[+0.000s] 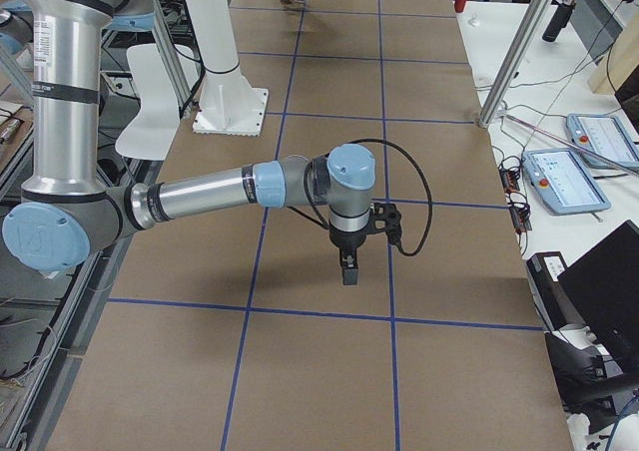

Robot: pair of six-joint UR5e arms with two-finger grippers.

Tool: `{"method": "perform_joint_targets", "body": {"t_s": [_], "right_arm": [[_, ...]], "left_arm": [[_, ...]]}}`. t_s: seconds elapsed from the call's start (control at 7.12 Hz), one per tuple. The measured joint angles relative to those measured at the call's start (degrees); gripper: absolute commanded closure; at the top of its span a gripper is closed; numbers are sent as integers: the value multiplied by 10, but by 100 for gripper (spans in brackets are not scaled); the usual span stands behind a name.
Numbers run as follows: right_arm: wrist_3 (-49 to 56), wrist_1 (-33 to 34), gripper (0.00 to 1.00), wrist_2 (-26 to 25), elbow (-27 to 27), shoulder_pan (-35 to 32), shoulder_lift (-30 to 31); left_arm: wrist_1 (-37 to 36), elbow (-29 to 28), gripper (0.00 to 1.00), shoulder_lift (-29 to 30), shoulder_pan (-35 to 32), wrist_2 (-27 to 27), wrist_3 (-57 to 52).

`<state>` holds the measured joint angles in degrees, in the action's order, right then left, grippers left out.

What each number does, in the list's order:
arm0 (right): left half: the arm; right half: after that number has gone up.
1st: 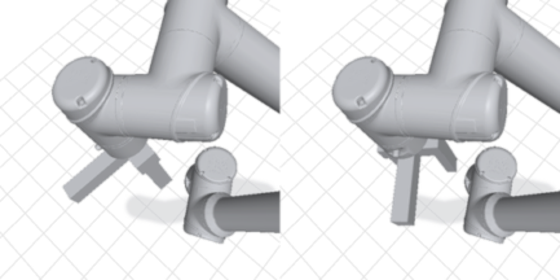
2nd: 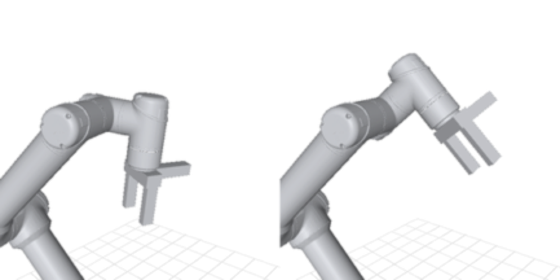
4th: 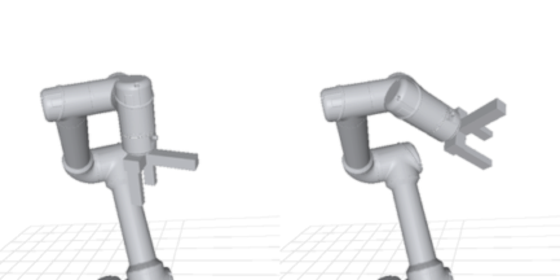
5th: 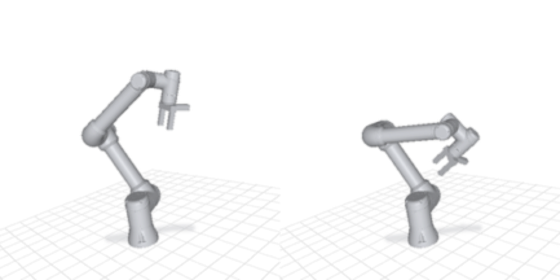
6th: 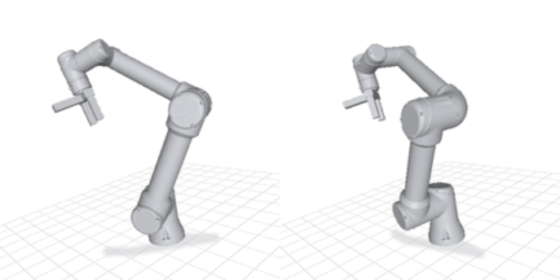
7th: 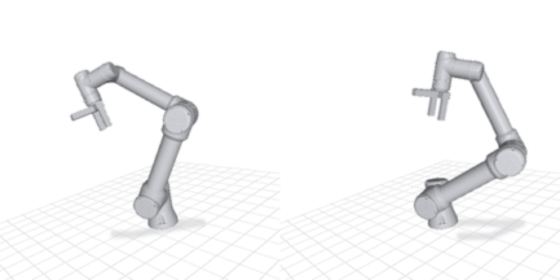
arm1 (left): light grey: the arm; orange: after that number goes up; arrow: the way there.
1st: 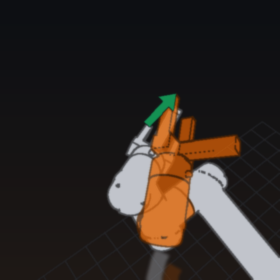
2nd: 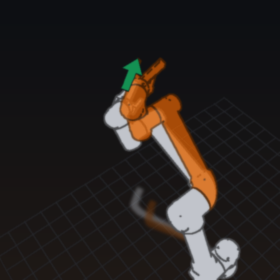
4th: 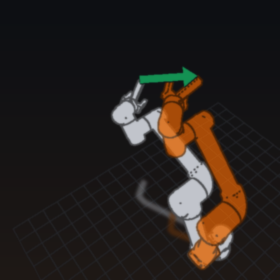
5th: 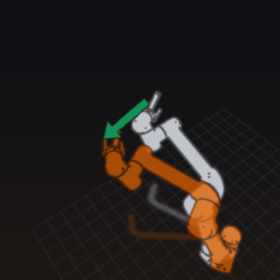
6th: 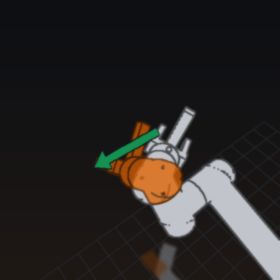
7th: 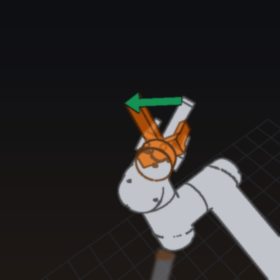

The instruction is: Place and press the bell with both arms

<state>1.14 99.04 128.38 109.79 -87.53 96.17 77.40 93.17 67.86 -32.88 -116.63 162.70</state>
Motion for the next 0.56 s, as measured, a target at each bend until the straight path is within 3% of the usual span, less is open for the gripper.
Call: {"method": "perform_joint_targets", "body": {"t_s": [0.28, 0.56], "right_arm": [[0, 0, 0, 1, 2, 0, 7], [-1, 0, 0, 1, 4, -1, 13]], "left_arm": [[1, 15, 100, -23, -3, 37, -47], [5, 27, 100, -33, -9, 133, -100]]}}
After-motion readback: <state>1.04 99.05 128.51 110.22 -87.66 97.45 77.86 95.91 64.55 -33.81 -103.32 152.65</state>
